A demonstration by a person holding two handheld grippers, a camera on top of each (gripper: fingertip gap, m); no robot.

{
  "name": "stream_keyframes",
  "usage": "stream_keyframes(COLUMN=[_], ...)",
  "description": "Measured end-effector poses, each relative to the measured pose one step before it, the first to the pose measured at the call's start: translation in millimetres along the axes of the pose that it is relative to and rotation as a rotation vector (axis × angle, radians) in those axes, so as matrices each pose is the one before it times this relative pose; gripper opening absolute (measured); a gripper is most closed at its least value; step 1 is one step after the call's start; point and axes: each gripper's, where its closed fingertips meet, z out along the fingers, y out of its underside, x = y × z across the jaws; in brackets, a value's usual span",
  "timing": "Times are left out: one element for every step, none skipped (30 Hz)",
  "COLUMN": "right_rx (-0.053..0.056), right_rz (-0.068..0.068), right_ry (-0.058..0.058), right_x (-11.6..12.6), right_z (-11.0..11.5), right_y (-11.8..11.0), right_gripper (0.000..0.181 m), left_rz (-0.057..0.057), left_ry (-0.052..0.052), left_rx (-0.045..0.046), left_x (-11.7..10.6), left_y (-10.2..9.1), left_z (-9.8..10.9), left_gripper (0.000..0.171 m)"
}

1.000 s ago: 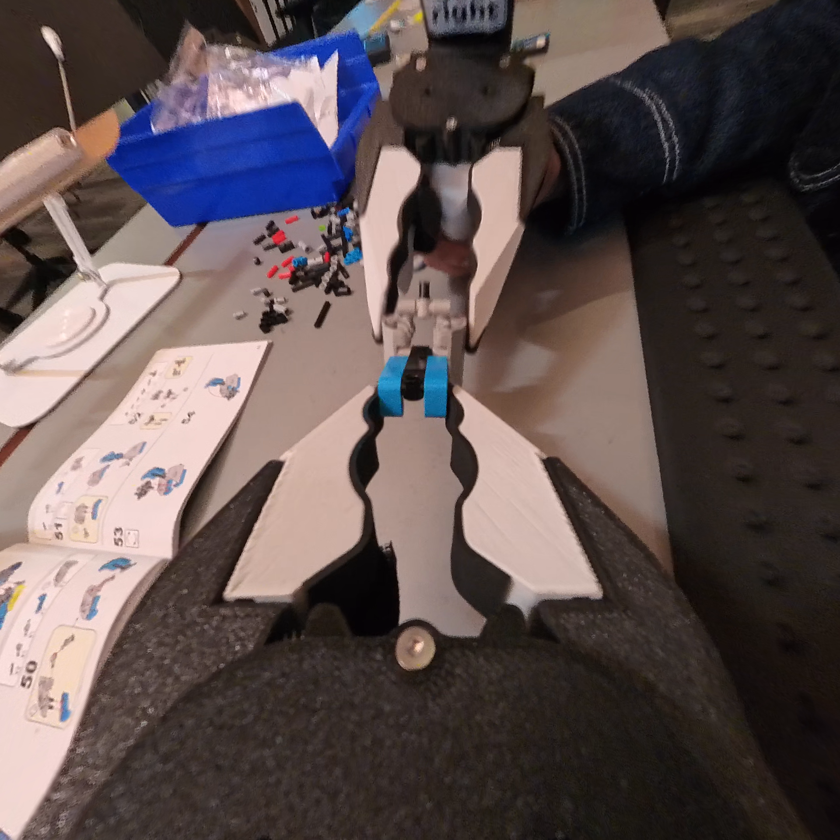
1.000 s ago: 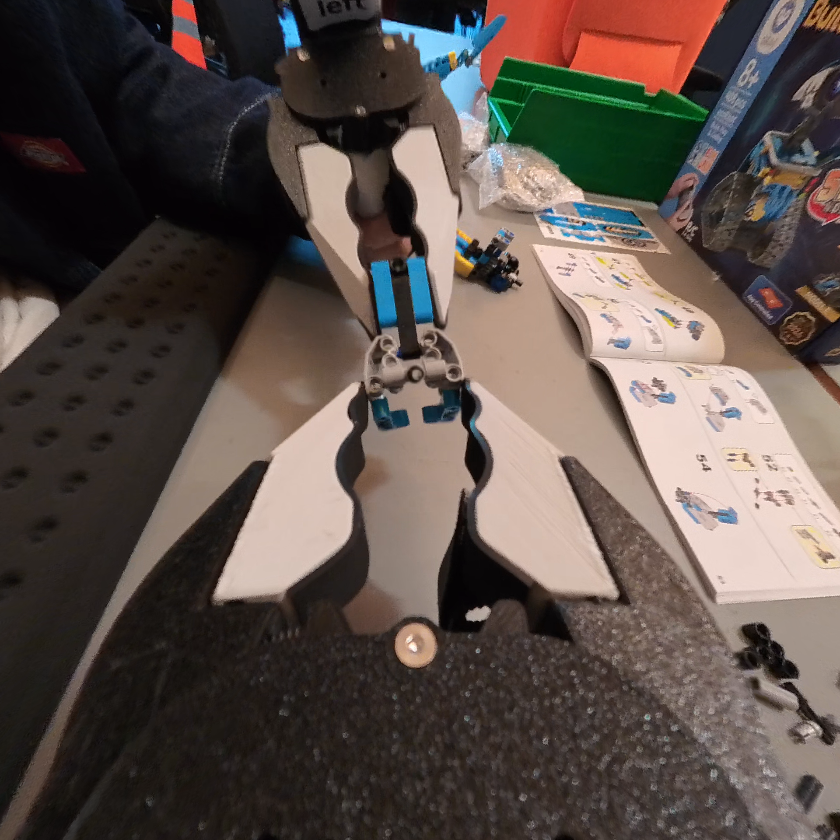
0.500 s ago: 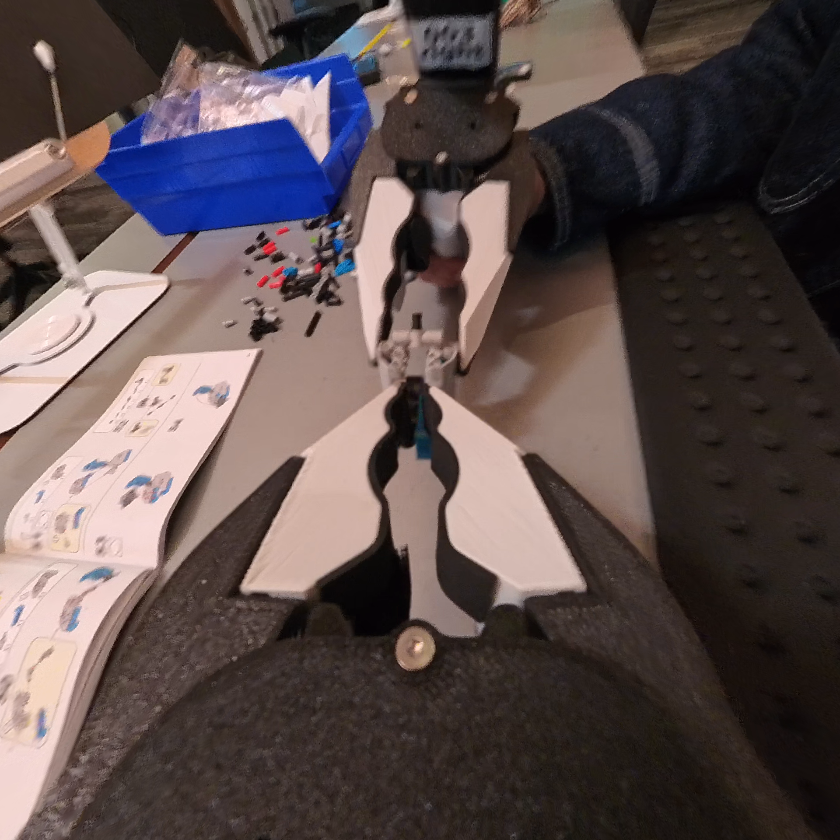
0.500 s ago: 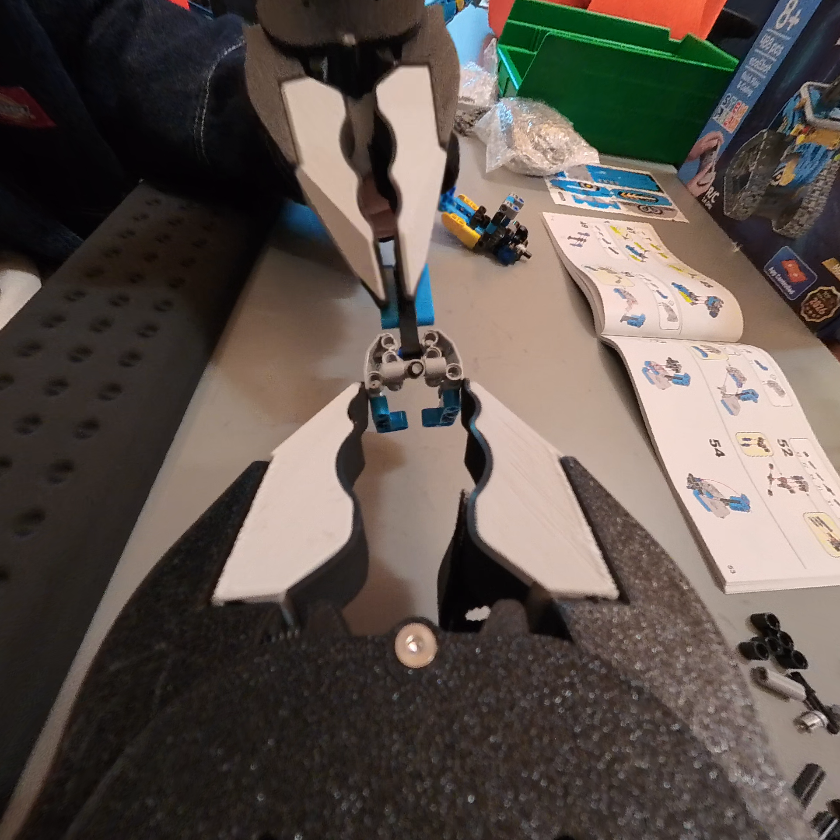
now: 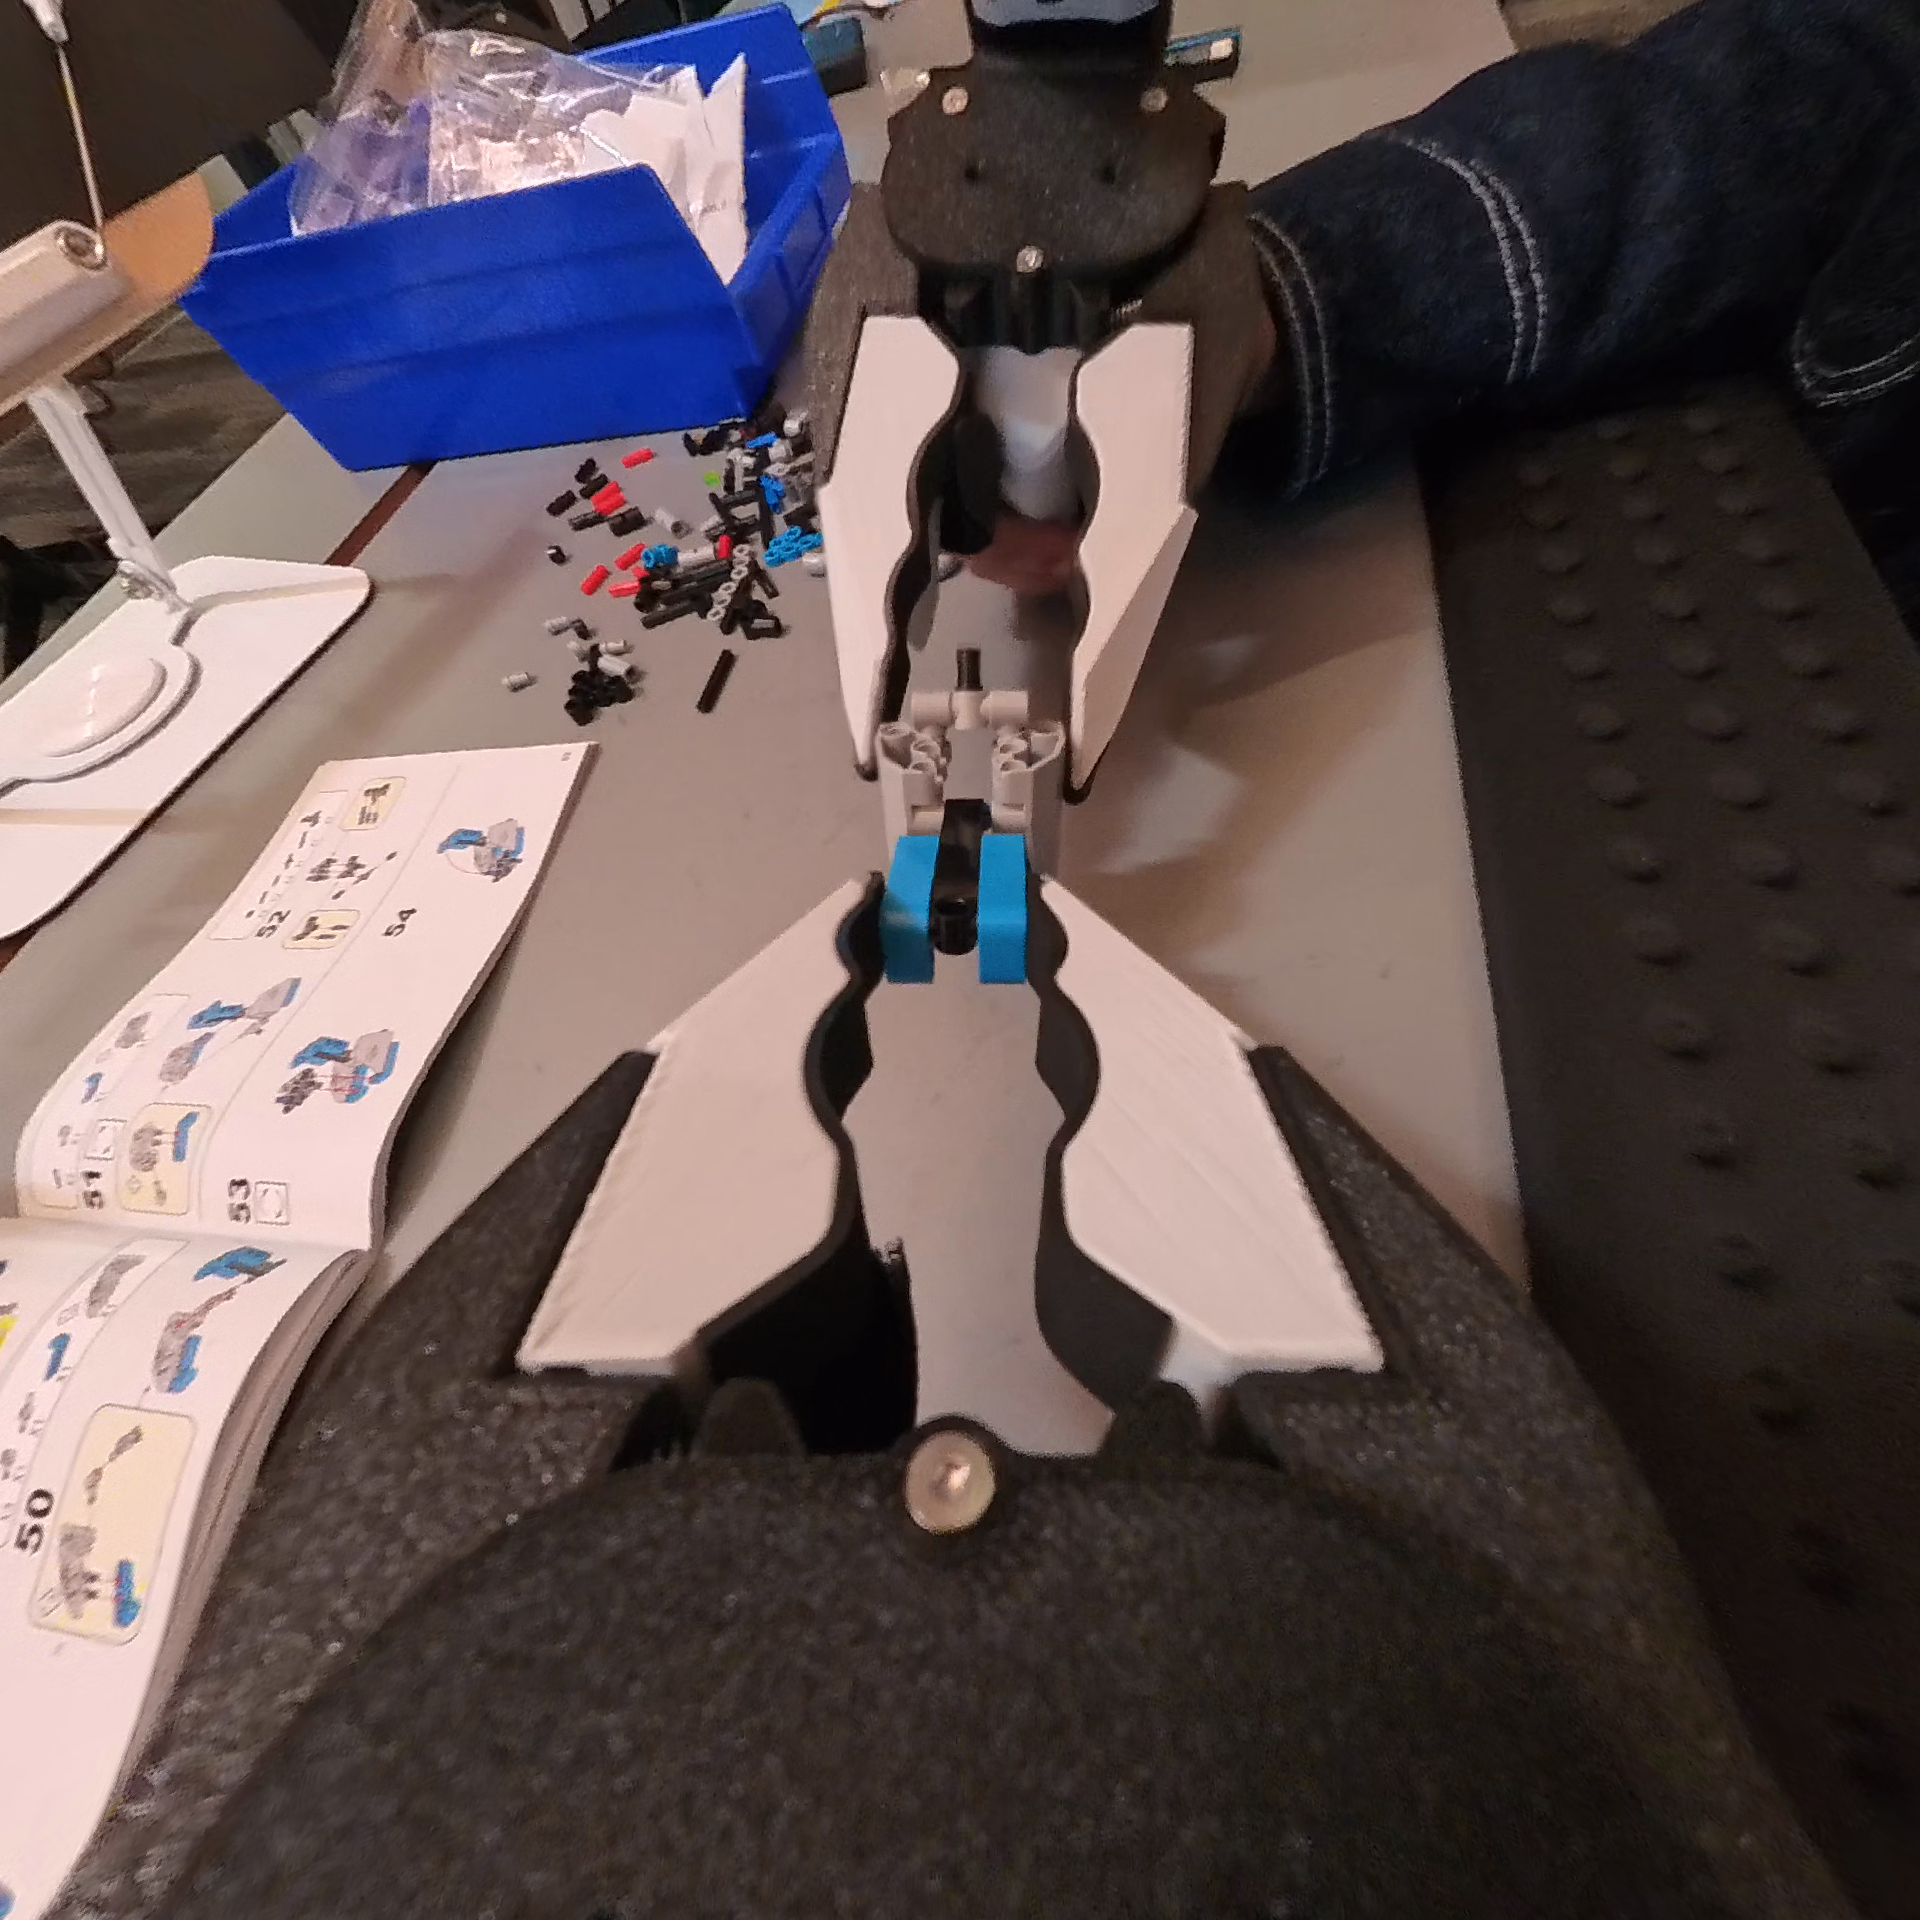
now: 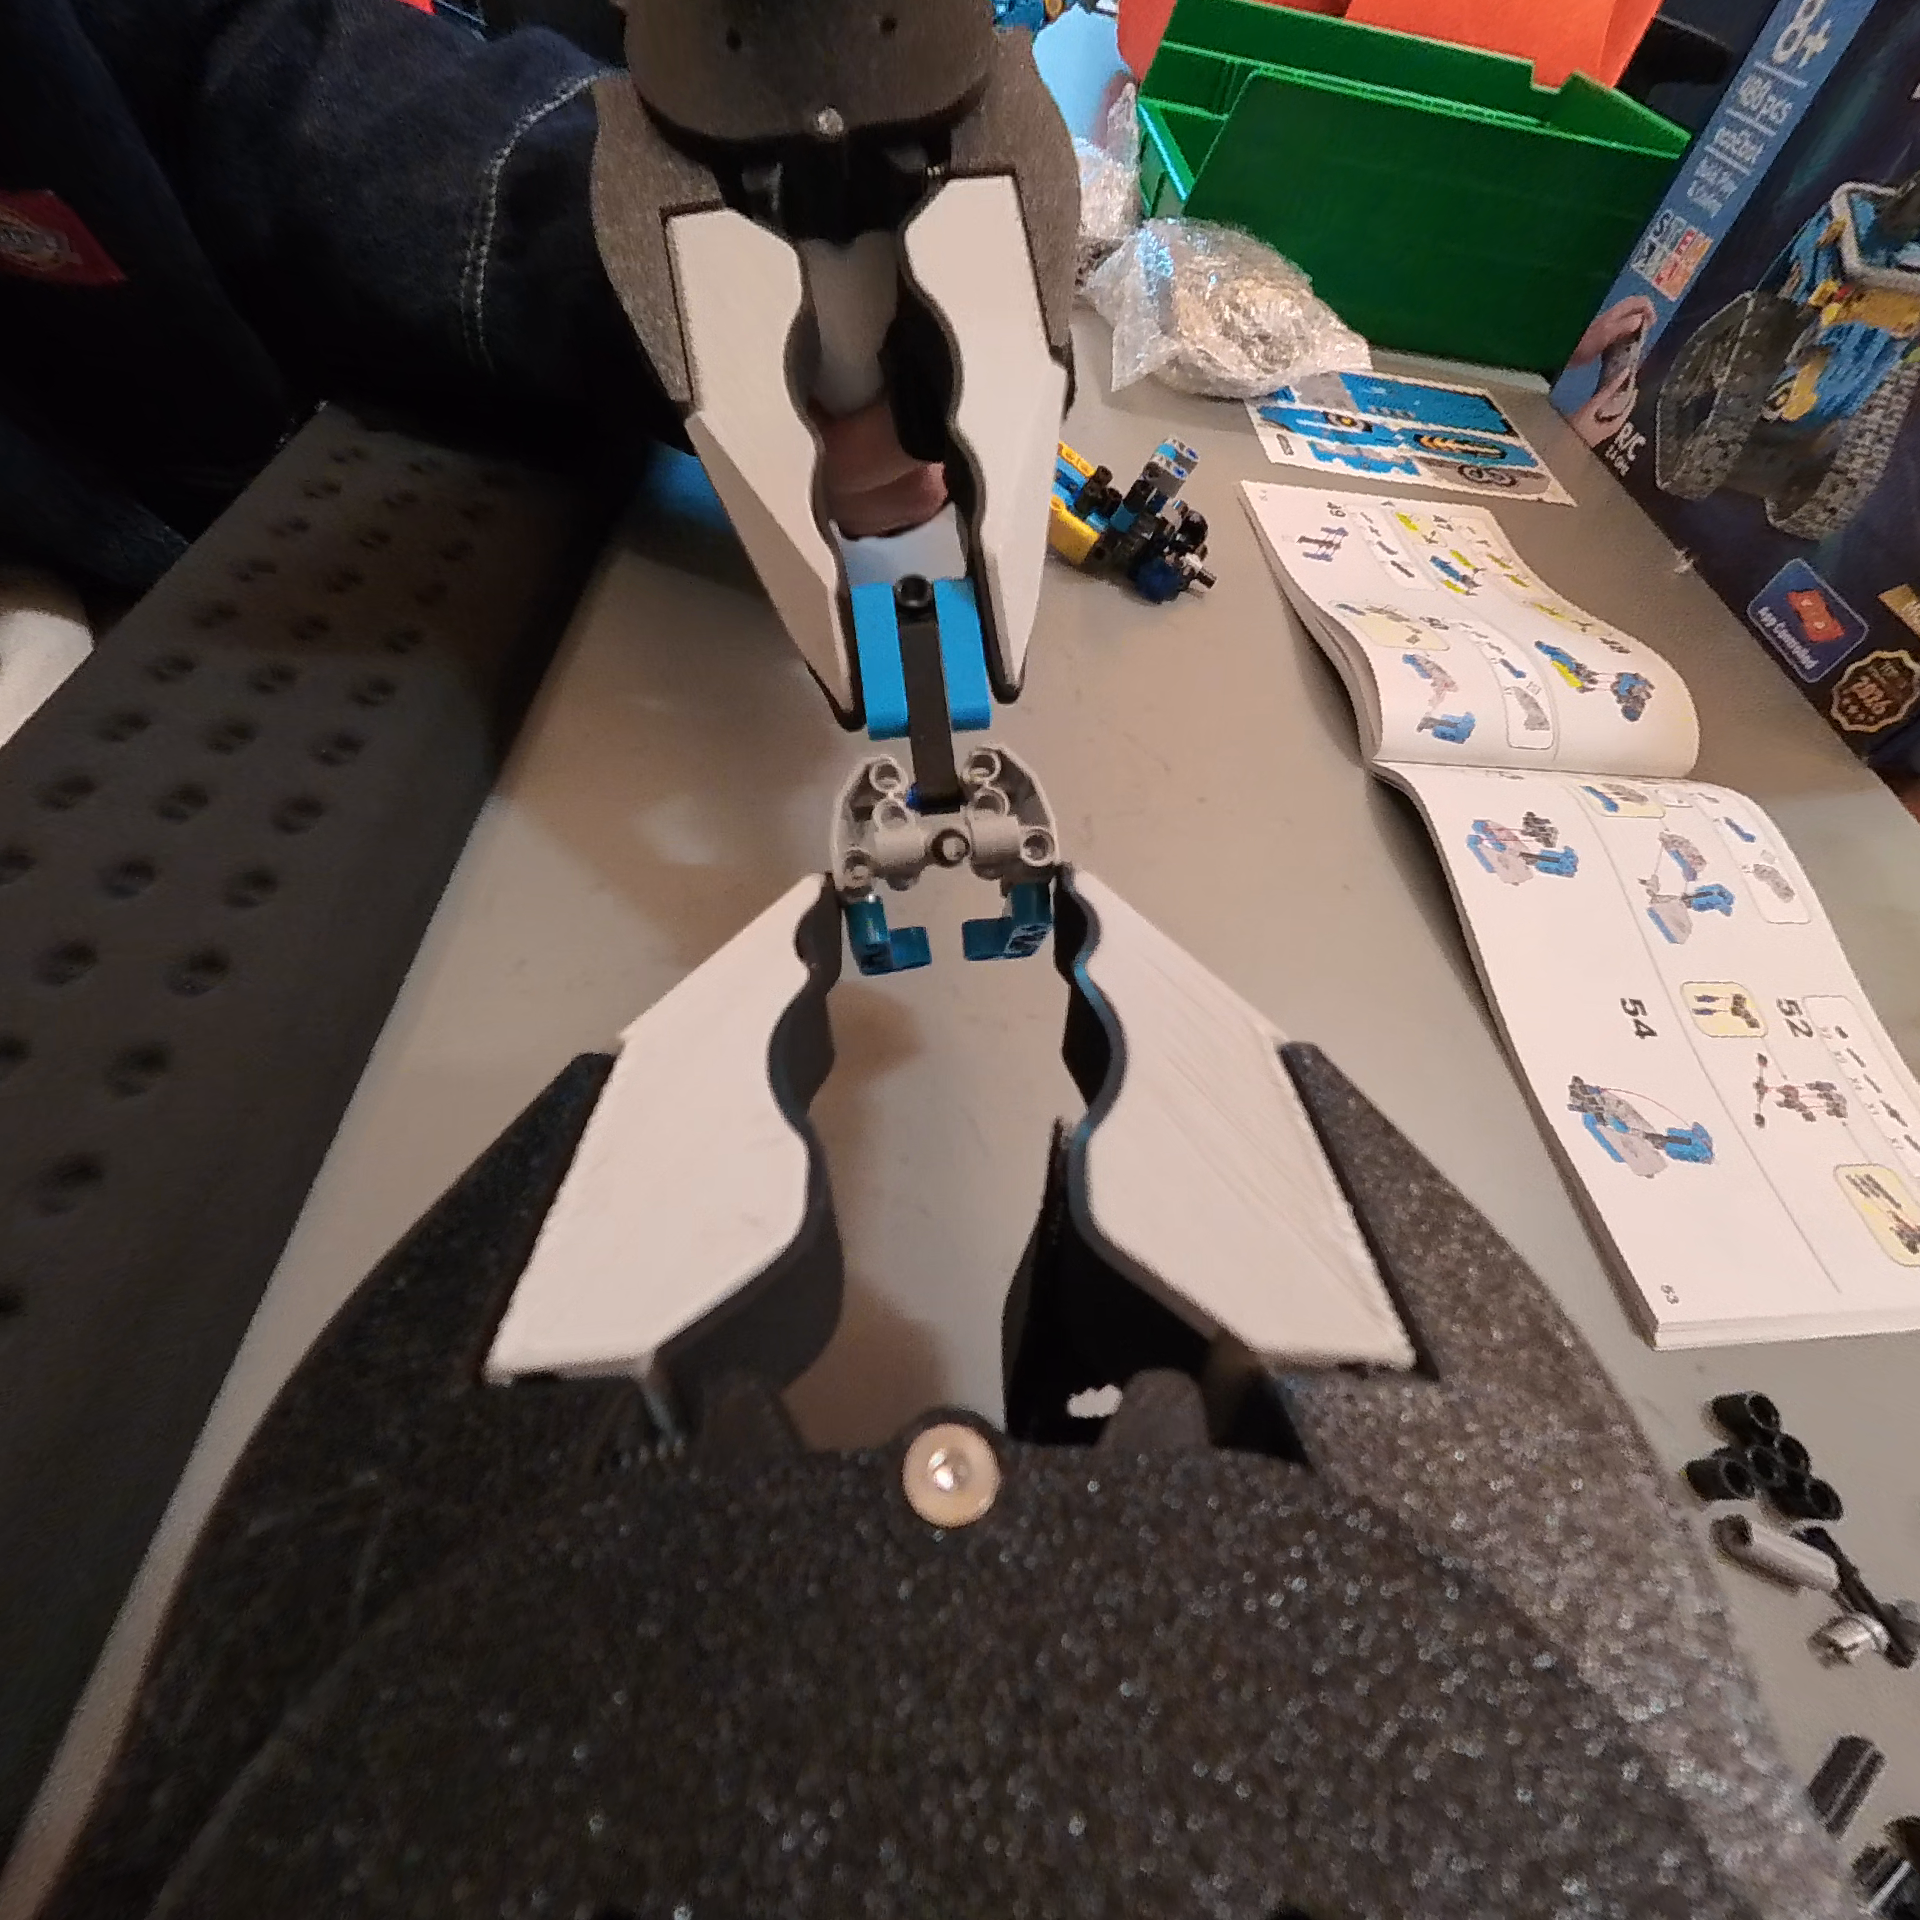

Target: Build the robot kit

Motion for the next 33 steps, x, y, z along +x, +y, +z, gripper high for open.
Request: stream_keyframes(right_rx=[-0.006, -0.0039, -0.0053, -0.0227, -0.0437, -0.0624, -0.0622, -0.0594, -0.036, -0.0108, 0.0036, -0.0004, -0.0161, -0.0083, -0.0088, -0.0095, -0.0088, -0.0043, -0.003, 0.0012, 0.0011, -0.0009, 0.0005, 0.0001, 0.0011, 0.0064, 0.0036, 0.0036, 0.0038, 0.0006, 0.0016, 0.0018, 0.0077], right_rz=[0.008, 0.0076, 0.0014, -0.0118, -0.0277, -0.0335, -0.0422, -0.0466, -0.0325, -0.0153, -0.0049, 0.0008, 0.0008, 0.0009, -0.0129, -0.0228, -0.0182, -0.0118, -0.0049, 0.0046, 0.0132, 0.0099, 0.0016, -0.0028, 0.001, 0.0043, 0.0057, -0.006, -0.0033, 0.0044, -0.0075, -0.0018, -0.0033], right_ry=[0.0134, 0.0242, 0.0173, 0.0007, -0.0083, 0.019, 0.028, 0.0133, 0.0015, -0.008, -0.0175, -0.0071, -0.0013, 0.0009, 0.0082, 0.0111, 0.0111, 0.0135, 0.0124, 0.0004, -0.0083, -0.0053, -0.0005, 0.0011, 0.0019, -0.0012, -0.0038, 0.0045, 0.0013, -0.0028, 0.0034, -0.004, -0.0081], right_x=[1.91, 2.76, 1.47, -1.73, -3.52, 0.63, 2.22, 0.03, -1.72, -2.47, -3.27, -0.8, 1.04, 0.97, 0.56, -0.05, -0.14, 0.54, 0.91, 0.05, -0.03, 0.36, 0.17, 0.07, 0.4, 0.04, -0.13, 0.44, -0.14, -0.06, 0.2, -0.98, -1.44], right_z=[-0.02, 0.54, 1.88, 3.56, 4.99, 5.37, 4.77, 3.66, 2.83, 2.02, 0.89, -0.03, 0.19, 0.04, 0.76, 1.06, 0.32, -0.48, -0.05, 0.42, 0.12, 0.04, 0.0, -0.03, 0.21, 0.18, -0.06, -0.01, 0.1, -0.19, -0.09, -0.14, -0.72], right_y=[-0.14, -2.38, -3.83, -2.26, 1.03, 4.5, 5.75, 6.66, 3.62, -0.12, -2.24, -1.26, 1.74, 0.4, 0.77, 0.79, 0.59, -0.06, -0.01, -0.17, -0.18, 0.16, -0.13, -0.15, -0.32, -0.8, -0.2, -0.28, -0.22, -0.1, -0.19, -0.31, -1.53], right_gripper=[0.042, 0.055, 0.067, 0.074, 0.076, 0.076, 0.073, 0.066, 0.06, 0.056, 0.05, 0.041, 0.04, 0.04, 0.04, 0.04, 0.041, 0.041, 0.041, 0.041, 0.041, 0.04, 0.04, 0.04, 0.039, 0.037, 0.036, 0.036, 0.036, 0.035, 0.035, 0.034, 0.03], left_rz=[0.0084, 0.0124, 0.0157, 0.0218, 0.0233, 0.0164, 0.0095, 0.0102, 0.0161, 0.0141, 0.0064, 0.0063, 0.009, 0.0055, -0.0002, -0.0023, -0.0018, -0.0018, -0.0014, 0.0006, 0.0012, 0.0018, 0.0003, 0.001, 0.0068, 0.0086, 0.0071, 0.0068, 0.0035, 0.0014, 0.008, 0.0054, -0.0004], left_ry=[-0.014, -0.0206, -0.0178, -0.012, -0.01, -0.0054, -0.002, -0.0038, -0.0115, -0.0043, 0.0069, 0.0004, -0.0122, -0.0073, -0.0005, 0.0026, 0.0004, -0.0005, -0.0016, -0.0007, -0.0018, -0.0034, -0.0015, -0.0018, -0.0041, -0.0014, -0.0051, -0.0051, -0.0005, -0.001, -0.0025, 0.0003, -0.0016], left_rx=[-0.01209, -0.01749, -0.02164, -0.02416, -0.02025, -0.01518, -0.00829, -0.0079, -0.01074, -0.00971, -0.0087, -0.00255, -0.00487, -0.00676, -0.00128, -0.00447, -0.00108, -0.00368, -0.00257, 0.00115, 0.00056, 0.00074, 0.00396, 0.00419, 0.00422, 0.00379, 0.00148, -0.00066, -0.0006, 0.00003, -0.00044, 0.00053, -0.00007], left_x=[-1.46, -2.03, -1.46, -0.02, 0.7, 1.27, 1.62, 1.28, 0.23, 1.14, 2.76, 1.89, -0.31, -0.59, -0.07, 0.29, -0.07, -0.18, -0.49, -0.13, -0.09, -0.22, 0.14, 0.18, 0.16, 0.77, 0.16, 0.01, 0.32, -0.07, 0.17, 0.62, 0.02], left_y=[1.32, 1.95, 2.61, 2.97, 2.05, 0.97, -0.35, -0.53, -0.18, -0.35, -0.4, -1.22, -0.39, 0.32, -0.19, 0.78, 0.37, 0.61, 0.4, -0.21, -0.23, -0.27, -1.09, -1.25, -1.06, -1.07, -0.64, -0.35, -0.01, 0.11, 0.05, -0.31, -0.23], left_z=[0.79, 1.17, 1.68, 1.78, 1.72, 1.58, 1.07, 1.03, 0.88, 0.83, 1.01, 0.75, 0.72, 0.38, -0.12, 0.19, -0.02, -0.04, 0.01, -0.21, -0.1, 0.02, -0.16, -0.26, -0.29, -0.14, 0.05, 0.03, -0.03, 0.08, -0.12, 0.17, 0.55], left_gripper=[0.026, 0.026, 0.026, 0.026, 0.026, 0.026, 0.026, 0.026, 0.026, 0.026, 0.026, 0.026, 0.026, 0.026, 0.026, 0.026, 0.026, 0.026, 0.026, 0.026, 0.026, 0.026, 0.026, 0.026, 0.026, 0.026, 0.026, 0.026, 0.026, 0.026, 0.026, 0.026, 0.026])
